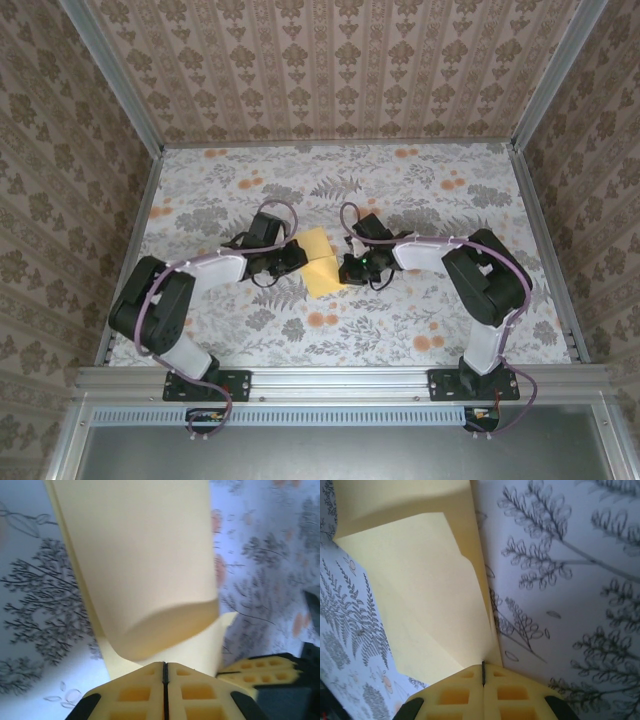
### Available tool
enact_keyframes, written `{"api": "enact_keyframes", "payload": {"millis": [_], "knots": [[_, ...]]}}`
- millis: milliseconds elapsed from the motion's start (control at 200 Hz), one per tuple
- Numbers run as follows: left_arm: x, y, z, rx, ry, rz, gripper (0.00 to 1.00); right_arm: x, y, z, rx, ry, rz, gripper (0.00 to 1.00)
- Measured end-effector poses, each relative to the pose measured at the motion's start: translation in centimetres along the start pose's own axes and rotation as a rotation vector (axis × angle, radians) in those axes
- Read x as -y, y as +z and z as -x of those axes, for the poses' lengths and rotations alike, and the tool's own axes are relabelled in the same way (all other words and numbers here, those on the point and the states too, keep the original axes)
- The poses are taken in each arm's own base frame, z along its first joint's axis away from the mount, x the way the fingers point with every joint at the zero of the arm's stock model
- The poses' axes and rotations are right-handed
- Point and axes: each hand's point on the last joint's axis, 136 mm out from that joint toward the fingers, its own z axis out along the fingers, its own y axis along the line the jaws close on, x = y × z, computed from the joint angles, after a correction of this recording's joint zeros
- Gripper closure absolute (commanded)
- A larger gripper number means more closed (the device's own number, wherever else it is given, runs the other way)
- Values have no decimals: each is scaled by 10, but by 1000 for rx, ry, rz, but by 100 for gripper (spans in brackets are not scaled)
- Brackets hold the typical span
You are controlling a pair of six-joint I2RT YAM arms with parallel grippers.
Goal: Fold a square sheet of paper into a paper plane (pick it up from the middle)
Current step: Fold the triangle a second time at the center of the table, then rotate the paper at the center of the table.
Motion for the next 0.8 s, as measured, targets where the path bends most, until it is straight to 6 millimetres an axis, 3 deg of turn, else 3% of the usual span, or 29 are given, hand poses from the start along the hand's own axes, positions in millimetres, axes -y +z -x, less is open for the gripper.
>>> {"api": "enact_keyframes", "payload": {"millis": [285,490,675,745,800], "knots": [[23,7,-44,-55,99,-57,90,-22,10,-25,-28,118,31,100],[18,21,-51,-72,83,-44,91,-23,6,-28,-16,145,31,97],[13,23,-50,-60,71,-24,91,-28,-14,-13,62,99,34,82],[11,23,-50,-56,69,-22,91,-25,-22,-2,95,70,27,73],[7,24,-52,-56,62,-13,91,-22,-25,9,117,50,16,71]]}}
